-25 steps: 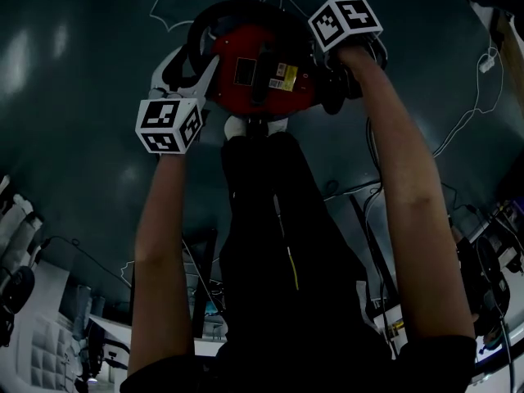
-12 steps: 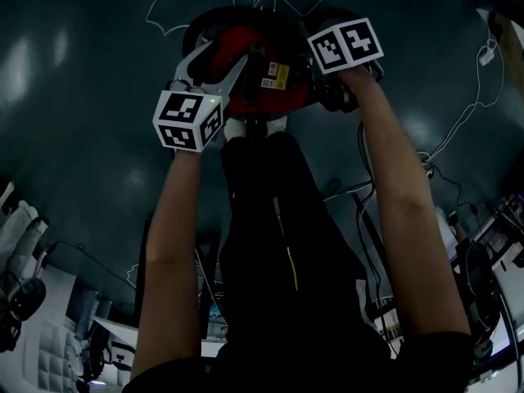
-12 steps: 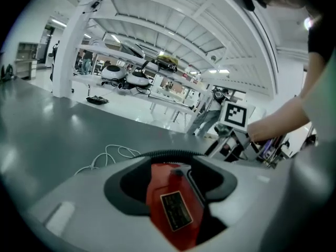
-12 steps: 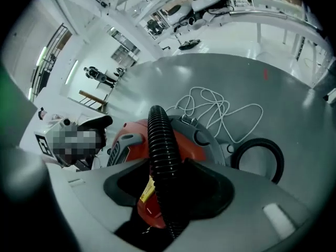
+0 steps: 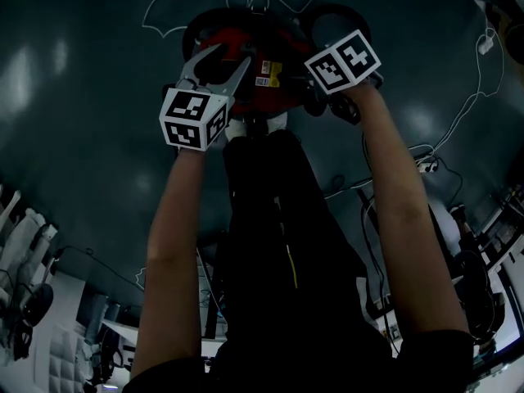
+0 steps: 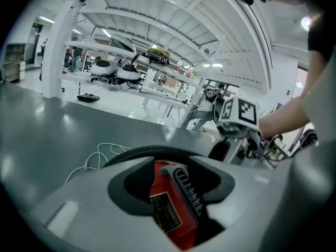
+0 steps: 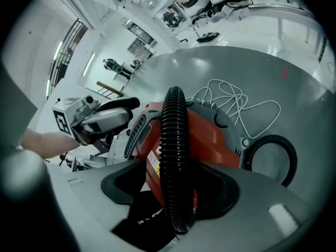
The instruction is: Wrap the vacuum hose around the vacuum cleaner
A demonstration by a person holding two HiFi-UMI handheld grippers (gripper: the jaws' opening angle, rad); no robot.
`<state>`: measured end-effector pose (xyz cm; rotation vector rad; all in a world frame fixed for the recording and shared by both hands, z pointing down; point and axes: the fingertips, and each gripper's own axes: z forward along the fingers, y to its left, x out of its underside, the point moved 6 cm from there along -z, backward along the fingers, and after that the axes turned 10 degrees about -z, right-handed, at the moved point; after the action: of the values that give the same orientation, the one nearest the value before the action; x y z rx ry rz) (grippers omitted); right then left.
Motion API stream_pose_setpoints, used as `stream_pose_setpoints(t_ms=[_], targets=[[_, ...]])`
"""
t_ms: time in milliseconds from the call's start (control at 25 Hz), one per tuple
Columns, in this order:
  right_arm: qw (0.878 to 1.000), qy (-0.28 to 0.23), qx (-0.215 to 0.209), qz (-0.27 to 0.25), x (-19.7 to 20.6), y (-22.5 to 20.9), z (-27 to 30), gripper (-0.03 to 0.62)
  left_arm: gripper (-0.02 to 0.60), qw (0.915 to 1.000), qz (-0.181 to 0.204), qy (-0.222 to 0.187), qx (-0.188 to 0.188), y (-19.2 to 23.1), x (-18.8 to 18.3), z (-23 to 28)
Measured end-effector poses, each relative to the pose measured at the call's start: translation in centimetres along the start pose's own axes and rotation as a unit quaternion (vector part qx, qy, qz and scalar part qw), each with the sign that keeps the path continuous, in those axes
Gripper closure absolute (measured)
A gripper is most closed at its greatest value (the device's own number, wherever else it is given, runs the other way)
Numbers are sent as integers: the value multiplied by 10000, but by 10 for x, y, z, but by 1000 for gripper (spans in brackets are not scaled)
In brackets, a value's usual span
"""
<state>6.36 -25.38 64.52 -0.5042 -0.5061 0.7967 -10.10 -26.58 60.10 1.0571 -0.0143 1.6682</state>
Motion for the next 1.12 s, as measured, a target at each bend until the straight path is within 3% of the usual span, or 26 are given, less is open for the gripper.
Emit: stream_pose_setpoints(t_ms=[440, 800, 1120], targets=[[9938, -815, 579, 495, 3, 34, 0, 299, 377, 9973, 422, 421, 433, -26, 12, -12], [9702, -1479, 1845, 530, 26, 69, 12, 247, 368, 9950, 500, 637, 591, -36, 34, -36], [9675, -1676, 1778, 646, 41, 84, 13, 289, 376, 9967, 347, 607, 421, -56, 55, -40]])
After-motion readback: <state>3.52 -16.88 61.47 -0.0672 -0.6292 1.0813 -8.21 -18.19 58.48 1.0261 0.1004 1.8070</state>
